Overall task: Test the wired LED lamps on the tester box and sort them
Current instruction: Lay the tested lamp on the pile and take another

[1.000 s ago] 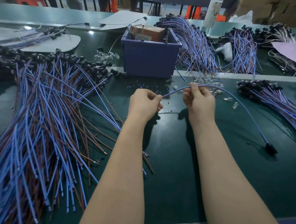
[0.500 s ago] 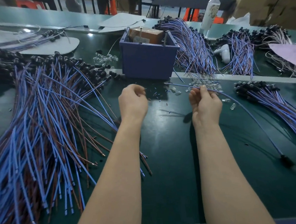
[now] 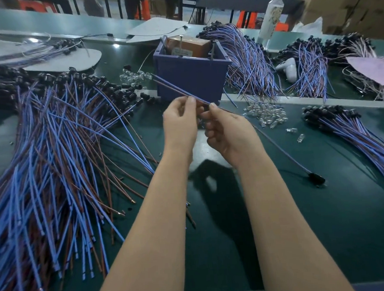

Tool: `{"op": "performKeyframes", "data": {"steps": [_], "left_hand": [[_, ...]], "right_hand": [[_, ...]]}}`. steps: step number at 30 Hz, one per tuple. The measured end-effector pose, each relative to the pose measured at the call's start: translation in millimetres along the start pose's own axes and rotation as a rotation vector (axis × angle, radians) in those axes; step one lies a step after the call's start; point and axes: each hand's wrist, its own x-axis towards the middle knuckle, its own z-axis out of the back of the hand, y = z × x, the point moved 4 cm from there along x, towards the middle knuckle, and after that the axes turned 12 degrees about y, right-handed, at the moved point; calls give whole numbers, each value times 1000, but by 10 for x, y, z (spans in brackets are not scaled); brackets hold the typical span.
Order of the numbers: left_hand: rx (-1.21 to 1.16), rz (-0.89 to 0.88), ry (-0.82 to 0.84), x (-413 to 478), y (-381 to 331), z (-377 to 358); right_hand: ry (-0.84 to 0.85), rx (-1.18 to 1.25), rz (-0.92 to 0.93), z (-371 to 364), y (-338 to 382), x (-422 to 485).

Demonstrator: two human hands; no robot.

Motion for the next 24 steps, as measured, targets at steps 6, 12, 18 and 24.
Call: {"op": "performKeyframes", "data": {"steps": [6,12,18,24], "left_hand": [[-143,54,-185,7,58,153],[-82,111,-93,17,178,74],[147,85,-49,54,233,54],[73,81,-31,42,210,-23]], "right_hand": [[-113,-538,310,-85,253,-116],[-258,-1087,256,63,34,32],[-273,-873,218,131,-114,117],[-508,-548,336,248,-10,132]]}}
